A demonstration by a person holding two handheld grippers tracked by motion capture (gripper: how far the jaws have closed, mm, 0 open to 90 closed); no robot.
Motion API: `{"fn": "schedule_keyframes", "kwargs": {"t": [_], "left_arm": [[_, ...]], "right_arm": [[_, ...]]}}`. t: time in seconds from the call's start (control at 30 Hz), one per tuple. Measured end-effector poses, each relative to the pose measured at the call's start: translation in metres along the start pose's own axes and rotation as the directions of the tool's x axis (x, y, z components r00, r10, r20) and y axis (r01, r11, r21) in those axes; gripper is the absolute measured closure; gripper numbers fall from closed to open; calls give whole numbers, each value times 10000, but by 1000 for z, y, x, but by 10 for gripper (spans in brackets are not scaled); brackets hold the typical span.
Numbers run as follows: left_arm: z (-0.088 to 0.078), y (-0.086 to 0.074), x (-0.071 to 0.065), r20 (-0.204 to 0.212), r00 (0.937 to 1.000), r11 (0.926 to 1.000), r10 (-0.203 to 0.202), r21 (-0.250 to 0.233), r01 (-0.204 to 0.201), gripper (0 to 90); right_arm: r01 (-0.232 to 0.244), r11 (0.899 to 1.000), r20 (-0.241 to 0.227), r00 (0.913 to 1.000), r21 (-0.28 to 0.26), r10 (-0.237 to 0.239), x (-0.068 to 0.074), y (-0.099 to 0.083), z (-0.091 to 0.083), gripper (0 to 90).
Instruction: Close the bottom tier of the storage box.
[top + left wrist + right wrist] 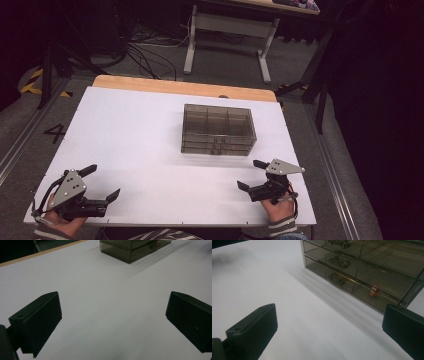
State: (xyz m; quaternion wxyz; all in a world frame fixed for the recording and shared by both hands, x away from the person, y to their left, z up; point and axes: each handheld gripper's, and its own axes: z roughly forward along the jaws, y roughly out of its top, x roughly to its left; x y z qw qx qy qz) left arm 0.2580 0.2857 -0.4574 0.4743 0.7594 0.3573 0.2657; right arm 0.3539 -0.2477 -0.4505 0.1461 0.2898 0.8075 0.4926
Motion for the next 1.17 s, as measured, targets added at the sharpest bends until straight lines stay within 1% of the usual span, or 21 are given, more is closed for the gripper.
{"fn": "schedule_keyframes", "kwargs": {"t": [0.03, 0.07, 0.17, 0.27, 0.37, 0.43, 0.53, 0.67, 0.73, 0.8, 0.93, 0.97, 1.03, 1.1, 1.17], "left_arm": [[0, 0, 0, 3, 10000, 10000, 3, 6, -3, 10], [0, 0, 0, 5, 10000, 10000, 9, 10, -9, 10], [0, 0, 0, -1, 10000, 10000, 15, 11, -15, 10], [0, 0, 0, 8, 10000, 10000, 18, 3, -18, 10], [1, 0, 0, 69, 10000, 10000, -46, -20, 46, 10], [1, 0, 1, 70, 10000, 10000, -13, -15, 13, 9], [1, 0, 1, 38, 10000, 10000, -11, -68, 11, 9], [2, 0, 1, 84, 10000, 10000, 29, -26, -29, 9], [3, 0, 0, 103, 9999, 10000, -13, -26, 13, 9], [3, 1, 1, 92, 9999, 10000, 80, -42, -80, 9], [3, 0, 1, 180, 9997, 9996, -186, -215, 190, 4], [4, 0, 1, 139, 9994, 9991, -302, -299, 306, 3], [4, 0, 2, 44, 9996, 9991, -287, -313, 288, 3], [4, 0, 2, 119, 9993, 9988, -351, -323, 355, 3], [5, 0, 1, 100, 9995, 9991, -302, -310, 305, 3]], "right_arm": [[37, 10000, -6, 10000, -9, -37, 0, -2, 0, 6], [-37, 10000, -32, 10000, -65, 37, 0, -4, 0, 6], [-57, 10000, -24, 10000, -48, 57, 1, -9, -1, 6], [-192, 9997, -103, 9998, -154, 190, 1, -14, -2, 6], [-175, 9998, -94, 9998, -126, 174, 3, -18, -2, 6], [-133, 9998, -180, 9998, -124, 131, 4, -19, 0, 6], [59, 10000, -255, 9997, -8, -59, 6, -19, 2, 7], [251, 9996, -183, 9995, -136, -253, 6, -18, 3, 8], [279, 9995, -177, 9994, -160, -282, 6, -18, 3, 8], [297, 9994, -208, 9993, -155, -300, 6, -18, 3, 8], [276, 9995, -182, 9994, -127, -279, 6, -17, 2, 8], [280, 9995, -168, 9995, -113, -282, 6, -17, 2, 9], [291, 9995, -153, 9995, -103, -293, 6, -17, 2, 9], [265, 9996, -172, 9995, -114, -267, 6, -17, 2, 10], [352, 9992, -173, 9992, -181, -355, 6, -17, 2, 10]]}}
